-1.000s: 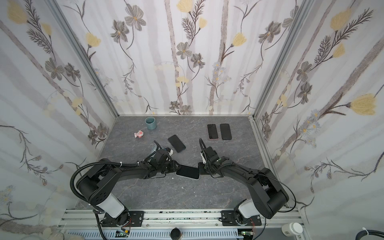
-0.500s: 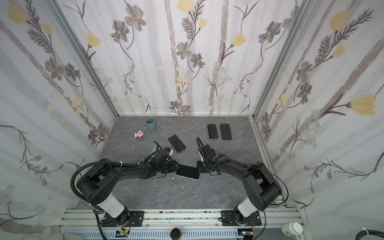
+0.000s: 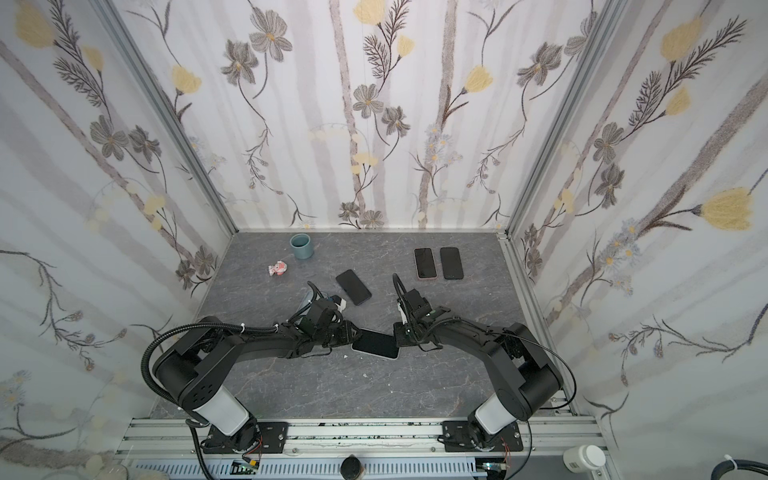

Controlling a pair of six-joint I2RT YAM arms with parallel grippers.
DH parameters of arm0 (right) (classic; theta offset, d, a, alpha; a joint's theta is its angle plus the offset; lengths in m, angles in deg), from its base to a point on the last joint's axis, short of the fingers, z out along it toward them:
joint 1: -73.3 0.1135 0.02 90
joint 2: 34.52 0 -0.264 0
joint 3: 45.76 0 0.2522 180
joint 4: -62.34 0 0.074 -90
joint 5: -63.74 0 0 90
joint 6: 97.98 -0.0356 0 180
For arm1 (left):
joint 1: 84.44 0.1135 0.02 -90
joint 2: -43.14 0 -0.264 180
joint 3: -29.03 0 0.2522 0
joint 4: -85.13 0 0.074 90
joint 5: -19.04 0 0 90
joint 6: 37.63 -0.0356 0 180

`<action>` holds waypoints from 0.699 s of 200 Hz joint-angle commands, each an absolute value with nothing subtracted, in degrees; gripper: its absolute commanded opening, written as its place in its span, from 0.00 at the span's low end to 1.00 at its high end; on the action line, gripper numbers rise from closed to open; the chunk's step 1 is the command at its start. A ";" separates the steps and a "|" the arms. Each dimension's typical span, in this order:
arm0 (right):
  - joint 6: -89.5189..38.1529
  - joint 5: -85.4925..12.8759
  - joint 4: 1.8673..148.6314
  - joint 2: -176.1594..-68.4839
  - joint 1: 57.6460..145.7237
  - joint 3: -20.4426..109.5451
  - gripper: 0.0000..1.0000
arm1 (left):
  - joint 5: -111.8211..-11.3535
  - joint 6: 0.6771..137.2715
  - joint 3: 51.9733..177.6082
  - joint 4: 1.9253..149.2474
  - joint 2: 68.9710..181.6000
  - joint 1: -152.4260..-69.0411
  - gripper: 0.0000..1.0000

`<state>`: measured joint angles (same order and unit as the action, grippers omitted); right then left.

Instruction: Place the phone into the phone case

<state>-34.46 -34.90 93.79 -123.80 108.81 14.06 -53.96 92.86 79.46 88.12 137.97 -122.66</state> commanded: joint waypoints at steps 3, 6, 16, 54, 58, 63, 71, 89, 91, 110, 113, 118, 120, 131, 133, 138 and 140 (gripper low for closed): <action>-33.82 -34.97 98.57 -124.21 109.11 13.82 0.12 | -53.74 92.98 78.94 85.93 138.09 -122.76 0.36; -33.82 -34.87 98.60 -124.30 109.11 13.80 0.12 | -53.73 92.99 78.84 85.95 138.02 -122.76 0.36; -33.73 -34.65 98.67 -124.59 109.16 13.79 0.12 | -53.75 92.98 78.91 85.95 138.07 -122.79 0.36; -33.38 -33.06 100.39 -125.53 110.25 13.97 0.12 | -53.97 93.15 78.66 85.87 137.71 -122.85 0.36; -33.43 -32.96 100.46 -125.56 110.39 13.89 0.12 | -53.99 93.18 78.69 85.87 137.63 -122.90 0.36; -33.47 -32.88 100.74 -125.57 110.47 13.75 0.12 | -54.08 93.15 78.54 85.82 137.69 -122.88 0.36; -33.56 -32.78 101.09 -125.51 110.74 13.61 0.12 | -54.09 93.23 78.56 85.86 137.71 -122.88 0.36; -33.74 -32.06 101.65 -125.51 111.42 13.17 0.12 | -54.00 93.34 78.56 86.11 137.99 -122.85 0.36; -33.78 -32.01 101.65 -125.54 111.48 13.04 0.12 | -54.00 93.33 78.49 86.13 138.02 -122.90 0.36; -34.16 -31.45 101.59 -125.51 112.21 12.41 0.12 | -53.87 93.37 78.54 86.48 138.32 -122.98 0.36; -34.24 -31.44 101.51 -125.51 112.37 12.27 0.12 | -53.83 93.41 78.55 86.56 138.33 -122.95 0.36; -34.41 -31.42 101.36 -127.07 112.62 12.06 0.12 | -53.74 93.41 78.56 86.57 138.37 -122.94 0.36; -34.50 -31.44 101.33 -127.31 112.71 11.97 0.12 | -53.78 93.46 78.56 86.64 138.41 -122.98 0.36; -34.91 -31.38 101.20 -128.01 113.26 11.69 0.12 | -53.71 93.58 78.59 86.64 138.52 -122.94 0.36; -34.95 -31.36 101.18 -128.09 113.33 11.62 0.12 | -53.66 93.59 78.57 86.65 138.44 -122.94 0.36; -35.13 -31.17 101.27 -128.28 113.55 11.59 0.12 | -53.74 93.59 78.56 86.75 138.42 -122.94 0.36; -35.20 -31.18 101.24 -128.38 113.62 11.59 0.12 | -53.73 93.59 78.56 86.75 138.42 -122.94 0.36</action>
<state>-34.09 -29.33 94.06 -125.61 112.52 13.17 -53.77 92.97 78.78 89.21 137.97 -122.86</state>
